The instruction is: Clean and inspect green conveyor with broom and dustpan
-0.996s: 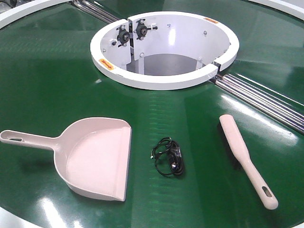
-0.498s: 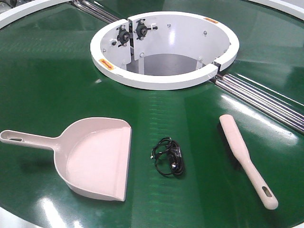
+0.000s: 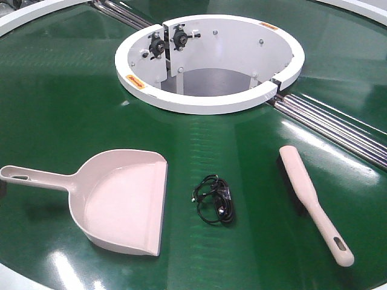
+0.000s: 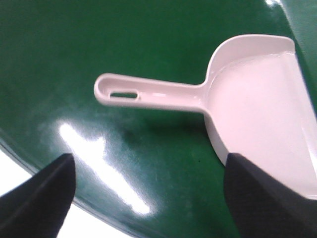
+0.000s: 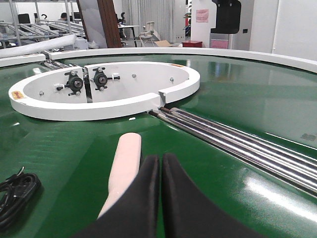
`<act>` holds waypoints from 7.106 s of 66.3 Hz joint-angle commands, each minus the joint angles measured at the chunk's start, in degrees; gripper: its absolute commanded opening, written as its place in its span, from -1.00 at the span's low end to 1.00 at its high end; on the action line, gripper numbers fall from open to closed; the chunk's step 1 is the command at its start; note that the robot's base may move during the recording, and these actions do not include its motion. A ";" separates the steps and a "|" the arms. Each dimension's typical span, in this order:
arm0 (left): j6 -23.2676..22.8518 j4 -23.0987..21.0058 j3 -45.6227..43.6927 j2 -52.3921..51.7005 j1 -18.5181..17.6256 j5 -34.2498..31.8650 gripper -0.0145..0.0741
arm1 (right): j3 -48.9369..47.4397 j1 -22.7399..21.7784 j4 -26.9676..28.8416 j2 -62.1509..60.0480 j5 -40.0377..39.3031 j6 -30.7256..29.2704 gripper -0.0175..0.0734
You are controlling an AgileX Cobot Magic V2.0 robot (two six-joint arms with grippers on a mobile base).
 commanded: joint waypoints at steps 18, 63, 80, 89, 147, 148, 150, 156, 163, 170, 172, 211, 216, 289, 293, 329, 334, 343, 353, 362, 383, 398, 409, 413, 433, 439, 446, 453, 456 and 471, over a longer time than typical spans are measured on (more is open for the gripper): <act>30.79 -13.20 -23.15 16.42 -0.19 12.19 0.58 | 1.17 -0.20 -0.18 -0.68 -4.33 -0.40 -0.64; 59.80 -11.52 -25.26 28.99 -1.56 11.19 0.46 | 1.17 -0.20 -0.18 -0.68 -4.33 -0.40 -0.64; 72.04 -11.07 -25.26 32.80 -3.08 11.15 0.47 | 1.17 -0.20 -0.18 -0.68 -4.33 -0.40 -0.64; 81.19 -11.06 -25.26 34.71 -4.24 11.07 0.47 | 1.17 -0.20 -0.18 -0.68 -4.33 -0.40 -0.64; 82.94 -5.05 -25.26 47.77 -4.64 4.25 0.46 | 1.17 -0.20 -0.18 -0.68 -4.33 -0.40 -0.64; 82.94 -4.88 -25.26 48.03 -4.64 4.25 0.46 | 1.17 -0.20 -0.18 -0.68 -4.33 -0.40 -0.64; 82.94 -4.53 -25.31 48.48 -4.64 4.25 0.45 | 1.17 -0.20 -0.18 -0.68 -4.33 -0.40 -0.64; 82.84 -3.86 -25.31 49.38 -4.64 4.50 0.39 | 1.17 -0.20 -0.18 -0.68 -4.33 -0.40 -0.64; 82.70 -3.05 -25.31 49.65 -4.64 4.73 0.19 | 1.17 -0.20 -0.18 -0.68 -4.33 -0.40 -0.64; 82.41 -1.97 -25.31 49.65 -4.64 4.87 -0.20 | 1.17 -0.20 -0.18 -0.68 -4.33 -0.40 -0.64; 82.41 -1.43 -25.31 49.65 -4.64 4.87 -0.36 | 1.17 -0.20 -0.18 -0.68 -4.33 -0.40 -0.64; 80.76 -0.72 -25.31 43.67 -7.62 5.97 -0.69 | 1.17 -0.20 -0.18 -0.68 -4.33 -0.40 -0.64; 80.31 -0.67 -25.31 43.67 -8.88 6.00 -0.69 | 1.17 -0.20 -0.18 -0.68 -4.33 -0.40 -0.64; 68.39 13.90 -35.71 55.00 -17.17 13.66 -0.69 | 1.17 -0.20 -0.18 -0.68 -4.33 -0.40 -0.64; 68.39 13.84 -35.71 55.00 -17.17 13.71 -0.69 | 1.17 -0.20 -0.18 -0.68 -4.33 -0.40 -0.64; 68.39 13.79 -35.71 55.00 -17.17 14.06 -0.69 | 1.17 -0.20 -0.18 -0.68 -4.33 -0.40 -0.64; 68.39 13.79 -35.71 55.00 -17.17 14.06 -0.69 | 1.17 -0.20 -0.18 -0.68 -4.33 -0.40 -0.64; 68.39 13.79 -35.71 55.00 -17.17 14.06 -0.69 | 1.17 -0.20 -0.18 -0.68 -4.33 -0.40 -0.64; 68.39 13.79 -35.71 55.00 -17.17 14.06 -0.69 | 1.17 -0.20 -0.18 -0.68 -4.33 -0.40 -0.64; 68.39 13.79 -35.71 55.00 -17.17 14.06 -0.69 | 1.17 -0.20 -0.18 -0.68 -4.39 -0.40 -0.64; 68.39 13.79 -35.71 55.00 -17.17 14.06 -0.69 | -1.24 -0.20 -0.01 -0.37 -12.70 0.72 -0.64; 68.39 13.79 -35.71 55.00 -17.17 14.06 -0.69 | -17.13 -0.20 0.08 10.63 -0.83 0.72 -0.64; 68.39 13.79 -35.71 55.00 -17.17 14.06 -0.69 | -27.20 -0.20 3.10 21.44 13.40 0.77 -0.64; 68.39 13.79 -35.71 55.00 -17.17 14.06 -0.69 | -29.22 -0.20 4.43 24.55 17.65 0.77 -0.64; 68.39 13.79 -35.71 55.00 -17.17 14.06 -0.69 | -30.38 -0.20 6.70 33.37 22.53 2.06 -0.63; 68.39 13.79 -35.71 55.00 -17.17 14.06 -0.69 | -31.87 -0.20 6.56 35.12 24.91 2.01 -0.62; 68.39 13.79 -35.71 55.00 -17.17 14.06 -0.69 | -34.80 -0.20 6.49 36.53 28.64 2.01 -0.61; 68.39 13.79 -35.71 55.00 -17.17 14.06 -0.69 | -36.52 -0.20 5.74 36.68 30.88 1.96 -0.58; 68.39 13.79 -35.71 55.00 -17.17 14.06 -0.69 | -37.30 -0.20 5.24 37.17 32.06 1.96 -0.56; 68.39 13.79 -35.71 55.00 -17.17 14.06 -0.69 | -43.46 1.46 3.57 44.09 39.97 1.77 -0.16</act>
